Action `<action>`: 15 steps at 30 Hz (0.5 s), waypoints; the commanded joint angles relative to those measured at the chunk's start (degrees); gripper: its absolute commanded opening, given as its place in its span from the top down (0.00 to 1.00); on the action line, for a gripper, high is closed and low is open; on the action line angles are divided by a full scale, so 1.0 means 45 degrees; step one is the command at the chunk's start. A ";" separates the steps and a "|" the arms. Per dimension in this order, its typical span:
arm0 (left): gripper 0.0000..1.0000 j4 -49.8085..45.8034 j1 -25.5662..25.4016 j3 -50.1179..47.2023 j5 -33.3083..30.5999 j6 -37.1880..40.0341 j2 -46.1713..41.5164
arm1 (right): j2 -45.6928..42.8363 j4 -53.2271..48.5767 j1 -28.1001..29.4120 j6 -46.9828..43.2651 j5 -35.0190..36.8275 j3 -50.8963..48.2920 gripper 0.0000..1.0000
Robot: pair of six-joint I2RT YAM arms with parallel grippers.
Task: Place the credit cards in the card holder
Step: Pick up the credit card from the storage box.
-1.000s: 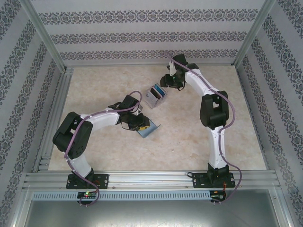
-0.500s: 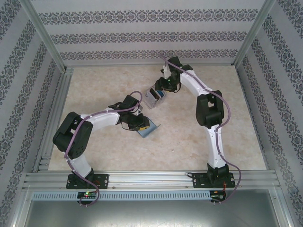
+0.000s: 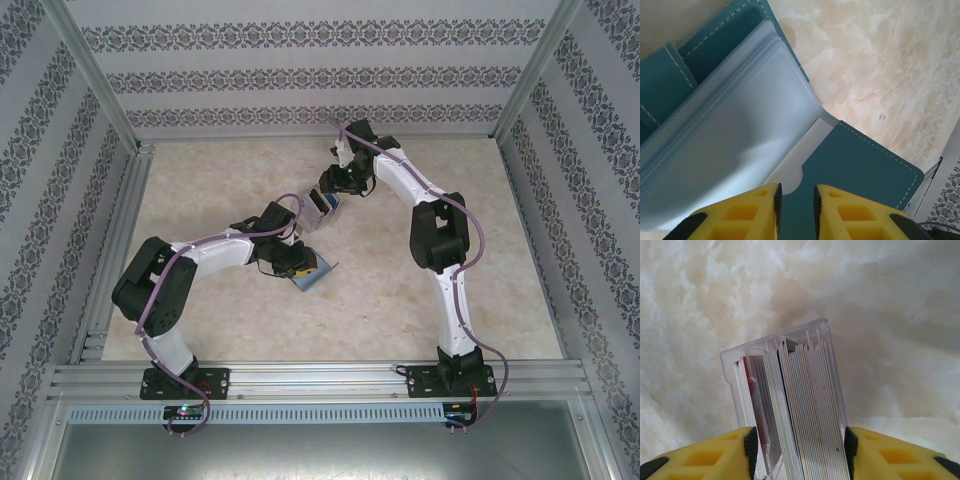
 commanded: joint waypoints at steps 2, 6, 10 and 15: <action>0.74 -0.0303 -0.0164 0.0164 -0.0106 0.0201 -0.0037 | -0.0714 -0.0136 0.0138 -0.0031 -0.0601 0.0327 0.50; 0.74 -0.0267 -0.0176 0.0147 -0.0123 0.0181 -0.0046 | -0.0797 -0.0049 0.0109 0.0105 -0.0884 0.0364 0.51; 0.73 -0.0274 -0.0176 0.0130 -0.0138 0.0199 -0.0046 | -0.0792 -0.0003 0.0041 0.0221 -0.1063 0.0385 0.52; 0.73 -0.0264 -0.0180 0.0094 -0.0104 0.0216 -0.0050 | -0.0826 -0.0059 -0.0055 0.0193 -0.0782 0.0253 0.55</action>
